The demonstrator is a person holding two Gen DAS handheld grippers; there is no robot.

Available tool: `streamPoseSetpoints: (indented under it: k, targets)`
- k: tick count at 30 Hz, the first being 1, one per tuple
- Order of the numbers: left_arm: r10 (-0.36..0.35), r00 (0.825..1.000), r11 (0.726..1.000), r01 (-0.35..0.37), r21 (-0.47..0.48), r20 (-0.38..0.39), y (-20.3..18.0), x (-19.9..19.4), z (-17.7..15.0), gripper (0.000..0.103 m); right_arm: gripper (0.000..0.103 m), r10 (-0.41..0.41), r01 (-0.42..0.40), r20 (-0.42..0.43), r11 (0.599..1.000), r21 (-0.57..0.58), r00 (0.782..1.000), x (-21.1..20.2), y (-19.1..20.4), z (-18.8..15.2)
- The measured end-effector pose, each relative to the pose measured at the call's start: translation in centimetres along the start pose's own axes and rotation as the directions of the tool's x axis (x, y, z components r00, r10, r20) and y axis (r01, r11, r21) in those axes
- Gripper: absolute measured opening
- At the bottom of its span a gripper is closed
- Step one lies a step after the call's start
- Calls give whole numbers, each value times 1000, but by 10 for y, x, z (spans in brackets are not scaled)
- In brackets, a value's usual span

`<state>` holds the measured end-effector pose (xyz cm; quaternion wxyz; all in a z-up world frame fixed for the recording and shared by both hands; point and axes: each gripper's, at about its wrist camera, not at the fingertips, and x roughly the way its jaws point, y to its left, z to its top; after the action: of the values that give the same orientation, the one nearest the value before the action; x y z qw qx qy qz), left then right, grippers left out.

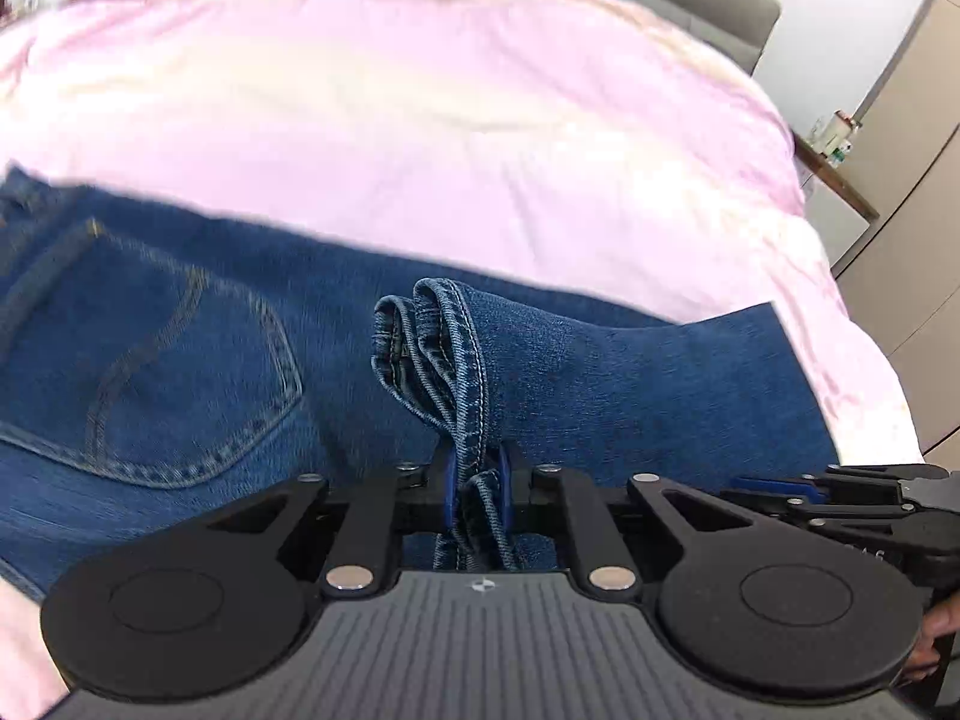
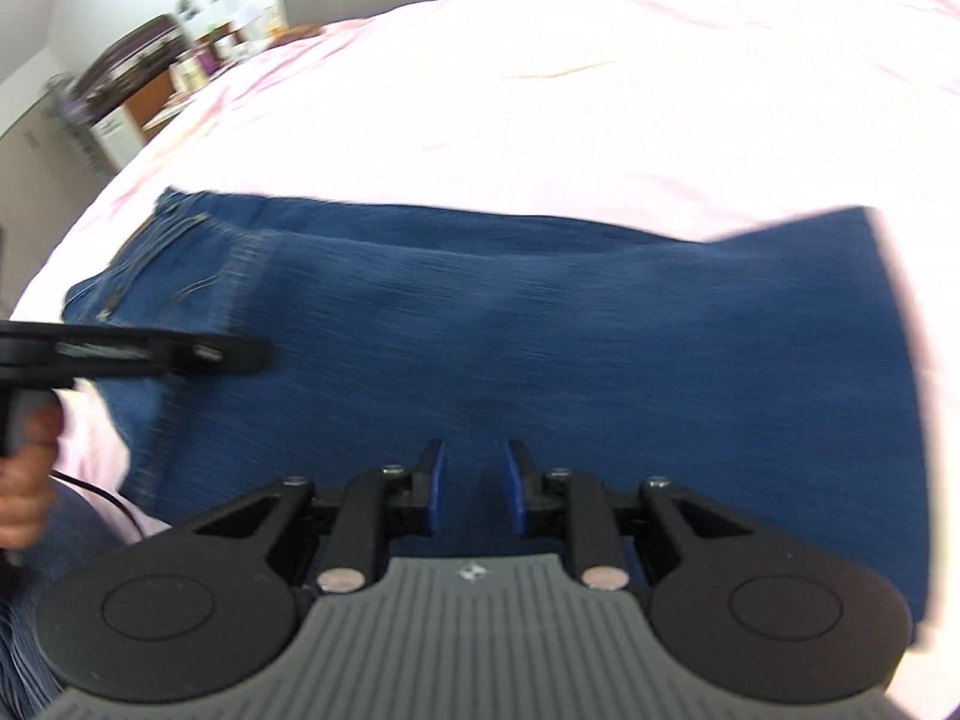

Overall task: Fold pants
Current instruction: 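Lift the hems with the left gripper and fold them onto the waistband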

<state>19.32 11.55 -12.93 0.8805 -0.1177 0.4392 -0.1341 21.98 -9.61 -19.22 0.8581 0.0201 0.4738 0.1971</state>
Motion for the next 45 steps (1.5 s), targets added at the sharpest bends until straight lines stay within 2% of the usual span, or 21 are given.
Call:
streamPoseSetpoints:
  k: [6,8,13,17,19,21,22,24,28,33,34,35,36,38,42,45]
  targets:
    - [64,996,992,-70,109,63,-29,-29,15,13,18,-77,77,16,997,13,997,-43,-33,-12]
    - [44,999,994,-46,104,23,-38,-18,19,13,18,-79,78,28,997,20,996,-53,-38,-14]
    - [36,993,999,-33,28,-108,-18,37,11,14,18,-64,63,45,998,32,997,-60,-38,-18]
    - [-42,981,985,9,-170,-192,24,66,11,20,18,-23,23,35,1000,12,999,-56,-30,-22]
    - [-68,967,976,14,-218,-245,39,78,12,23,18,12,-12,30,1000,-2,999,-49,-24,-20]
    - [-74,958,976,13,-217,-277,48,85,12,44,18,48,-48,20,999,-18,999,-40,-14,-17]
    - [-83,952,977,20,-211,-295,51,89,12,47,18,62,-61,14,998,-29,998,-34,-9,-14]
    - [-146,934,969,69,-236,-327,61,96,12,48,18,77,-77,3,996,-53,997,-20,3,-8]
    - [-286,896,930,175,-324,-338,84,111,7,47,18,106,-107,-21,991,-78,994,9,20,5]
    - [-421,839,880,286,-379,-344,97,134,3,31,18,120,-124,-51,989,-82,991,40,26,11]
    - [-439,831,871,299,-389,-343,100,137,2,30,18,118,-122,-56,990,-75,991,44,26,12]
    - [-456,824,861,312,-402,-337,103,139,1,24,18,119,-123,-59,990,-66,991,48,26,13]
    - [-462,823,856,315,-410,-332,105,138,1,21,18,122,-125,-60,990,-58,991,50,25,13]
    - [-442,836,865,300,-401,-327,101,132,4,19,17,127,-130,-58,990,-58,990,53,25,14]
    - [-374,887,906,286,-312,-272,76,101,12,15,12,123,-126,-64,990,-57,990,56,26,15]
    - [-344,916,926,294,-236,-208,56,65,25,13,13,114,-117,-56,991,-64,992,49,26,16]
